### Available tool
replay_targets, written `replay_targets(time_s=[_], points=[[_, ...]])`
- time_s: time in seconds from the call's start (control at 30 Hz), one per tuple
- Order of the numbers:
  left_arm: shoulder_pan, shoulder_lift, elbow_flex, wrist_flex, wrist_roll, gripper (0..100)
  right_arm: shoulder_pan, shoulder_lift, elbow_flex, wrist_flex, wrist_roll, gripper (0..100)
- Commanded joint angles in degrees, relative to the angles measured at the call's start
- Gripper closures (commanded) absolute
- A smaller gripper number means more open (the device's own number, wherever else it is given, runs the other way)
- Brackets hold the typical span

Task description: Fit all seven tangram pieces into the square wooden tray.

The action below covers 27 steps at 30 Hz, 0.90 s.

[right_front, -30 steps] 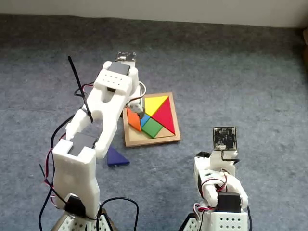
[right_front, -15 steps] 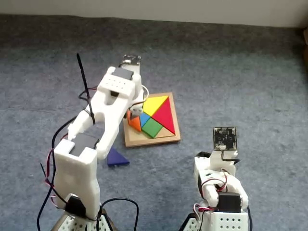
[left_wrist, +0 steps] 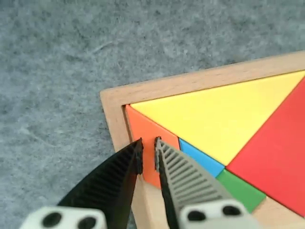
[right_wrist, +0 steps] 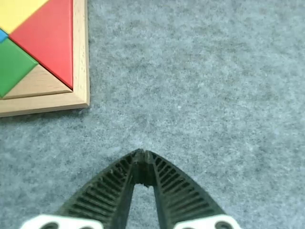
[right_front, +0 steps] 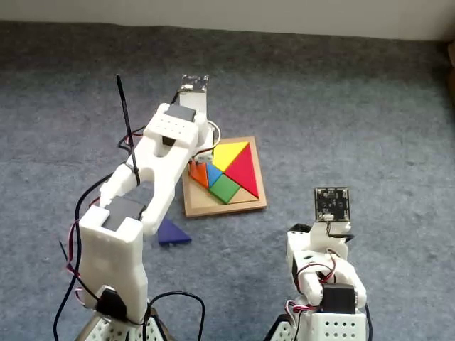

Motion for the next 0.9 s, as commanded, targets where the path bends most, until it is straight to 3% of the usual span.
replay_targets(time_s=[0.0, 0.2, 0.4, 0.53, 0.87], points=[[-1.1, -8.1, -6.3, 12.2, -4.2, 93, 0.7, -0.3, 6.6, -1.1, 0.6, 98.1], [-0.8, -19.4, -7.3, 25.2, -12.4, 93, 0.7, -0.3, 6.6, -1.1, 0.6, 98.1], [-0.8, -30.1, 3.6, 28.0, -14.6, 91, 0.7, -0.3, 6.6, -1.1, 0.6, 98.1], [-2.0, -36.4, 14.0, 27.9, -11.4, 83, 0.7, -0.3, 6.6, -1.1, 0.6, 98.1], [-2.6, -41.5, 32.9, 22.9, 6.4, 84, 0.7, -0.3, 6.6, -1.1, 0.6, 98.1]])
